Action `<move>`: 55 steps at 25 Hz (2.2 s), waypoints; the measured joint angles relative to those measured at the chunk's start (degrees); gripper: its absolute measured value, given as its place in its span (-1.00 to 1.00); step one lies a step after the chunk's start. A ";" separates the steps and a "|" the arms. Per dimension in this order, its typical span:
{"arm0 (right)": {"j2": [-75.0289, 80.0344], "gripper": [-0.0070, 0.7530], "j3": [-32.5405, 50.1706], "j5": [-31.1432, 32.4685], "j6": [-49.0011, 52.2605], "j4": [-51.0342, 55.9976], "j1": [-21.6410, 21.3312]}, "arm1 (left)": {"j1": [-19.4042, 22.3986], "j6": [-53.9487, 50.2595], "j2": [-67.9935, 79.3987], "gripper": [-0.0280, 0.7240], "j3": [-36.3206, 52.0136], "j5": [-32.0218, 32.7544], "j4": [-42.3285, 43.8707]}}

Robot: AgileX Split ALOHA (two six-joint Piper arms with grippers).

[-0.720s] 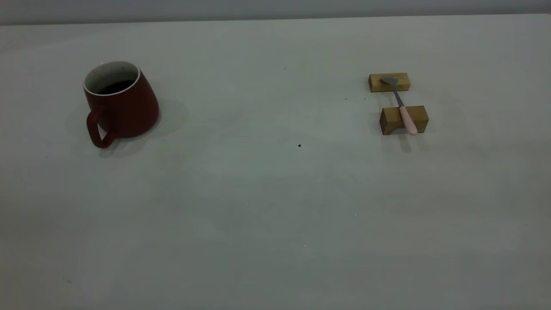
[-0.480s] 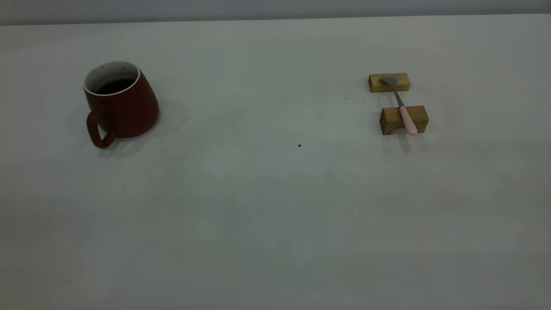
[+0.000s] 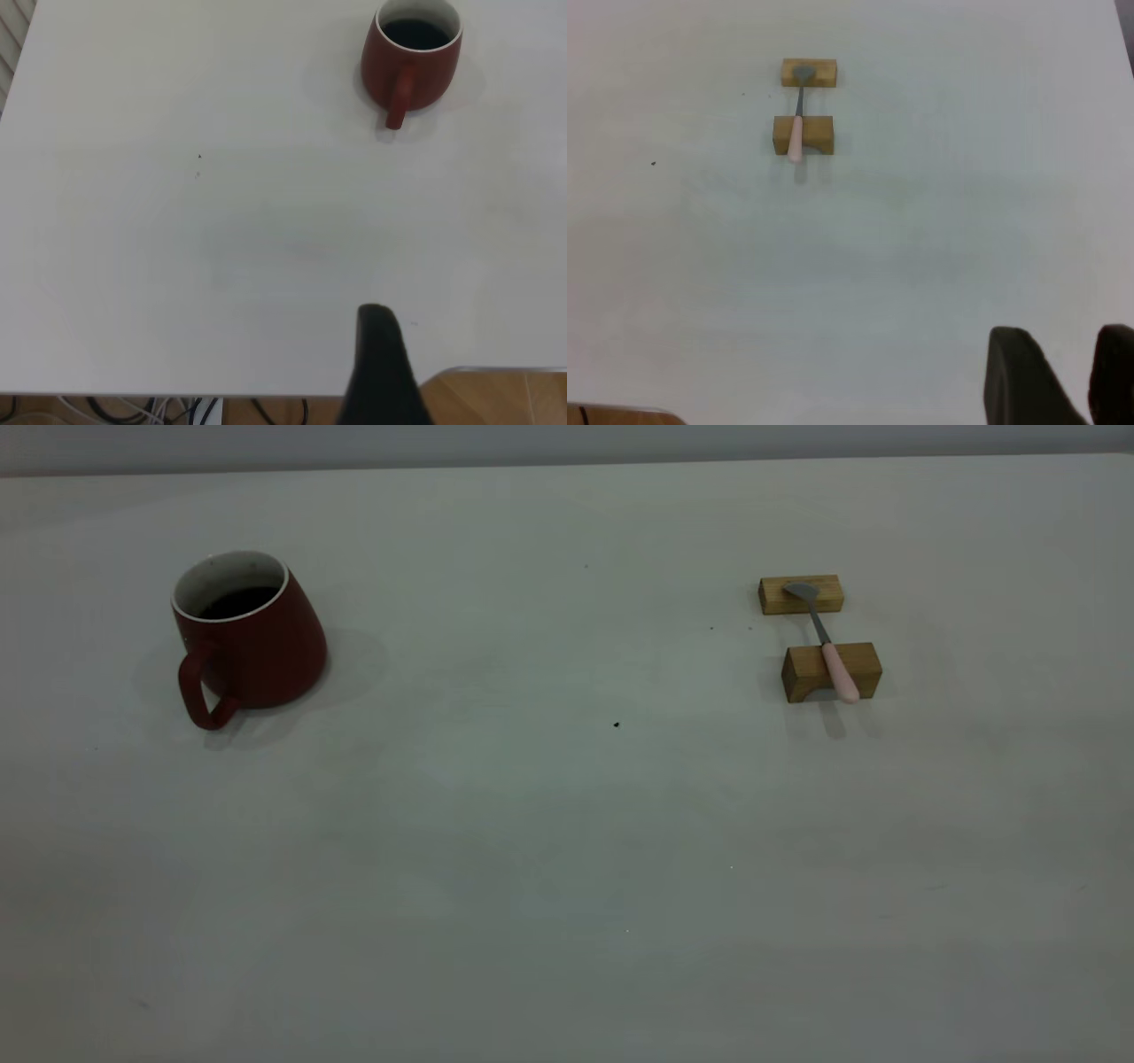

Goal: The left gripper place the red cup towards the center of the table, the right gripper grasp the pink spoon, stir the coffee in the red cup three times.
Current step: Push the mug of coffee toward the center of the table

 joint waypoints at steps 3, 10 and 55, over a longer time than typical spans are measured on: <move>0.00 -0.36 0.00 0.00 0.00 0.00 0.00 | 0.00 0.00 0.00 0.66 0.00 0.00 0.00; 0.00 -0.36 0.00 0.00 0.00 0.00 0.00 | 0.00 0.00 0.00 0.66 0.00 0.00 0.00; 0.00 -0.36 0.00 0.00 0.00 0.00 0.00 | 0.50 68.79 108.28 0.75 -31.72 -40.77 12.78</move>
